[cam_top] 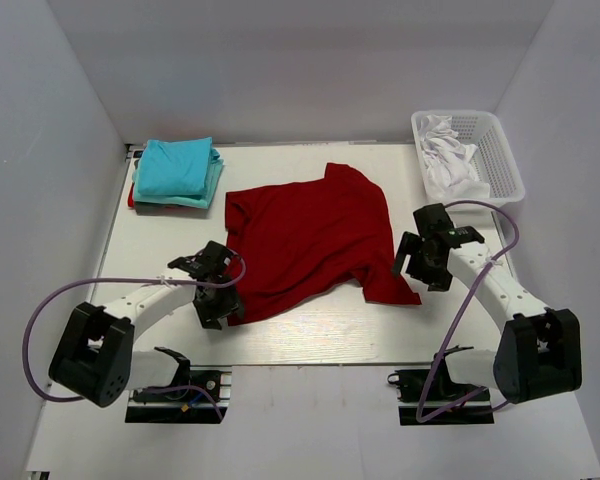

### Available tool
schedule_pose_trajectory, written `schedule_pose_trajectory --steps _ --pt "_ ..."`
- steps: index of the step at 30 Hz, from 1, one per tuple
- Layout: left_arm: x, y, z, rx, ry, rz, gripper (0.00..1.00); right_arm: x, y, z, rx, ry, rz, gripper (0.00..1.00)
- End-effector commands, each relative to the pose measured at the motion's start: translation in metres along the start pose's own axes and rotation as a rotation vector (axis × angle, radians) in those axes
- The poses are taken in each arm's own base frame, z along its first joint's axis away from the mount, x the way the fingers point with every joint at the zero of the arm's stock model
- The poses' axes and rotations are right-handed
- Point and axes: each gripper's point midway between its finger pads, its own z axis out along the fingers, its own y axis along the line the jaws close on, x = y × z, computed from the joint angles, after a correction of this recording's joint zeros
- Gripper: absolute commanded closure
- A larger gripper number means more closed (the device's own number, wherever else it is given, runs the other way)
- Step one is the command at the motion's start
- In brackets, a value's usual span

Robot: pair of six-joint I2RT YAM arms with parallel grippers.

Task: Fold and stack the t-shirts
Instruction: Flatten out the tshirt

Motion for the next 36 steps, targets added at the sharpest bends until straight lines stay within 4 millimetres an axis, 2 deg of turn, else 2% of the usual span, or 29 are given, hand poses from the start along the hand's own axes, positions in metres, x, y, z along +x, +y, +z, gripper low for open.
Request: schedule_pose_trajectory --steps 1,2,4,5,6,7,8,13,14,16,17,23,25,28,32,34,35,36 --pt "0.000 0.002 0.017 -0.013 -0.002 0.007 0.33 0.004 -0.001 -0.001 -0.013 0.005 0.017 0.10" --pt "-0.001 -0.002 0.017 0.004 -0.003 0.007 0.35 0.005 -0.003 -0.001 -0.010 0.008 0.016 0.10" --pt "0.001 0.001 0.021 -0.006 0.006 0.016 0.46 0.009 -0.005 0.000 -0.008 0.012 0.023 0.10" --pt "0.002 -0.005 0.022 0.025 0.017 0.025 0.52 0.011 -0.007 0.000 -0.003 0.017 0.027 0.10" --pt "0.004 -0.005 0.024 0.036 0.025 0.034 0.78 0.013 -0.009 0.000 0.005 0.021 0.031 0.10" --pt "0.007 -0.011 0.023 0.069 0.043 0.049 0.99 0.019 -0.012 0.002 0.011 0.032 0.040 0.10" --pt "0.008 -0.015 0.025 0.109 0.037 0.068 1.00 0.022 -0.013 0.003 0.011 0.040 0.040 0.10" --pt "0.000 -0.036 0.009 0.243 -0.027 0.094 1.00 0.032 -0.021 0.019 0.018 0.035 0.050 0.10" --pt "-0.003 -0.036 0.006 0.235 -0.041 0.093 1.00 0.026 -0.020 0.022 0.014 0.011 0.047 0.10" --pt "-0.009 -0.035 0.002 0.222 -0.065 0.091 1.00 0.033 -0.027 0.031 0.036 0.026 0.050 0.12" --pt "-0.011 -0.035 0.001 0.217 -0.074 0.099 1.00 0.027 -0.024 0.035 0.020 -0.002 0.049 0.12" --pt "-0.013 -0.028 -0.001 0.173 -0.080 0.094 1.00 0.020 -0.035 0.045 0.074 -0.027 0.047 0.24" --pt "-0.013 -0.028 -0.001 0.173 -0.080 0.094 1.00 0.022 -0.032 0.047 0.054 -0.022 0.037 0.28" --pt "-0.016 -0.031 -0.003 0.179 -0.087 0.104 1.00 0.015 -0.021 0.052 -0.008 -0.045 0.015 0.29" --pt "-0.021 -0.034 -0.008 0.180 -0.105 0.113 1.00 0.008 -0.008 0.056 -0.067 -0.052 -0.019 0.60" --pt "-0.026 -0.040 -0.014 0.193 -0.117 0.113 1.00 0.012 -0.001 0.055 -0.108 -0.031 -0.038 0.77" --pt "-0.025 -0.038 -0.014 0.186 -0.111 0.113 1.00 0.011 0.000 0.054 -0.114 -0.030 -0.044 1.00" --pt "-0.032 -0.046 -0.024 0.208 -0.132 0.114 1.00 0.007 0.004 0.048 -0.133 -0.041 -0.044 1.00"
